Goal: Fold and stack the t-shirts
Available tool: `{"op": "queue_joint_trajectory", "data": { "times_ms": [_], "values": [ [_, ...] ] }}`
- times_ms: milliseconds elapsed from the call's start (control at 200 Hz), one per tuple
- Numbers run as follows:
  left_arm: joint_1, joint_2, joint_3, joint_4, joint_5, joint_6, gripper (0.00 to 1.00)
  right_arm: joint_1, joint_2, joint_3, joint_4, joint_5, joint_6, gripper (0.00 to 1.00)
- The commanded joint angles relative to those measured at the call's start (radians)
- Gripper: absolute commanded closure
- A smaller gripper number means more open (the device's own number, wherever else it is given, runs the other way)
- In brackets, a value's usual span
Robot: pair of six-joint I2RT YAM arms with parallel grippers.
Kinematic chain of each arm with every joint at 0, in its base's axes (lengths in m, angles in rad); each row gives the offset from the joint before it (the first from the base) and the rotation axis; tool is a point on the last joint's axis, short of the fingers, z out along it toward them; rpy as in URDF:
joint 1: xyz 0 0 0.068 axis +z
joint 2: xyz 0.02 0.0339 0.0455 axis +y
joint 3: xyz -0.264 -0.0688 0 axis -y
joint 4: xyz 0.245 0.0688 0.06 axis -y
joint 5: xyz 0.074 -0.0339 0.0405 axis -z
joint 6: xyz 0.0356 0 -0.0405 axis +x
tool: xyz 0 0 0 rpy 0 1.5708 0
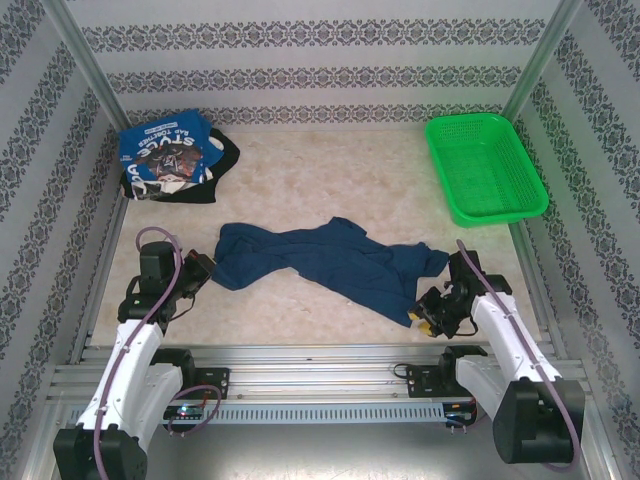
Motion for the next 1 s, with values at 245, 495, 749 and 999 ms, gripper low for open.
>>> {"op": "queue_joint_trajectory", "data": {
  "times_ms": [245,495,749,999],
  "values": [
    [-0.014,0.035,0.003,0.056,0.024,0.02,1.0,0.047,0.058,-0.06,0.153,-0.068,0.188,0.66],
    [-0.015,0.037,0.0,0.062,0.022,0.018,1.0,0.072,0.131,-0.041,0.167,-0.041,0.182,0.64],
    [-0.015,0.029,-0.006,0.058,0.018,0.015,1.0,0.105,0.184,-0.007,0.142,-0.01,0.164,0.61],
    [-0.016,0.02,-0.018,0.054,0.014,0.01,1.0,0.114,0.258,-0.011,0.19,0.022,0.161,0.6]
  ]
}}
